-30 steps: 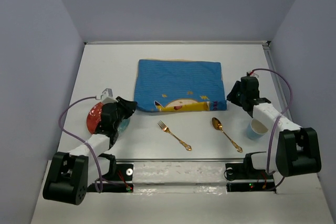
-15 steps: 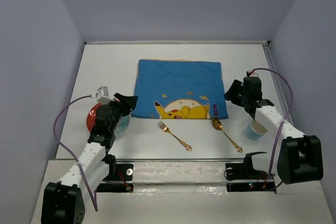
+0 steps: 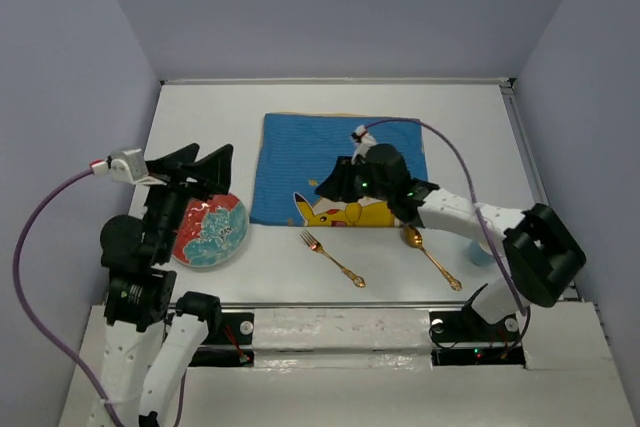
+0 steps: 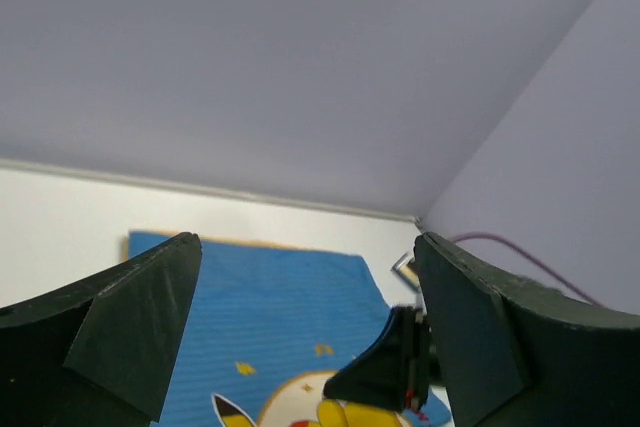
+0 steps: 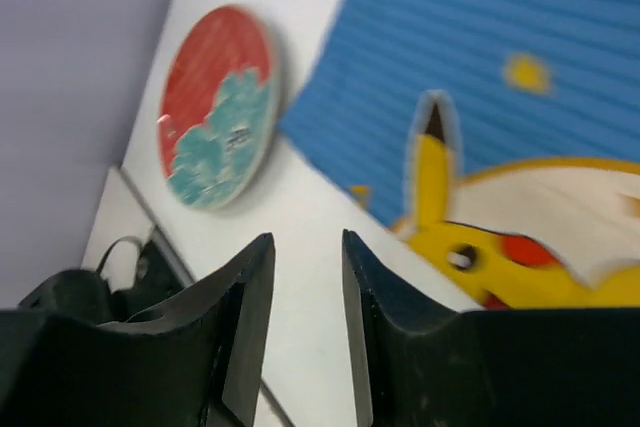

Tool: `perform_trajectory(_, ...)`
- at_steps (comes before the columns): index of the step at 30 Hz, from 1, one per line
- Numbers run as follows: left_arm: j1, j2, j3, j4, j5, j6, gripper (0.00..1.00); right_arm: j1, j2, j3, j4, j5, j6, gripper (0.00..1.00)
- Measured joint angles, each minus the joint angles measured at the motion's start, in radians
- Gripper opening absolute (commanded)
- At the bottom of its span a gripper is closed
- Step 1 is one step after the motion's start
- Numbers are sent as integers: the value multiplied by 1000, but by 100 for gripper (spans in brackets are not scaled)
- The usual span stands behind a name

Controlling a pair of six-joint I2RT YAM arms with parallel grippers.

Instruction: Set the dinner table for one person

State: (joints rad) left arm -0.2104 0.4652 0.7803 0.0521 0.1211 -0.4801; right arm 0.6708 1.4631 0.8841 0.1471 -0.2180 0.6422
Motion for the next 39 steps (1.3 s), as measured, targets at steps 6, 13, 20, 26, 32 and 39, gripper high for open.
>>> perform_trajectory(6, -32, -56, 108, -96, -110, 170, 99, 224, 303, 147, 214, -3, 175, 57)
perform_trajectory(13, -102, -134, -44, -137, -240, 238, 99, 323, 603, 304, 310, 38, 354, 58)
perform_trajectory(20, -139, -172, -111, -139, -277, 246, 99, 332, 750, 432, 319, 53, 452, 54)
perform_trajectory(26, -183, -188, -111, -130, -293, 259, 99, 338, 830, 522, 333, 47, 506, 47)
perform_trajectory(32, -200, -210, -112, -124, -305, 265, 99, 368, 853, 542, 333, 43, 564, 40)
perform_trajectory(39, -203, -223, -112, -123, -308, 266, 99, 409, 854, 527, 329, 71, 624, 0)
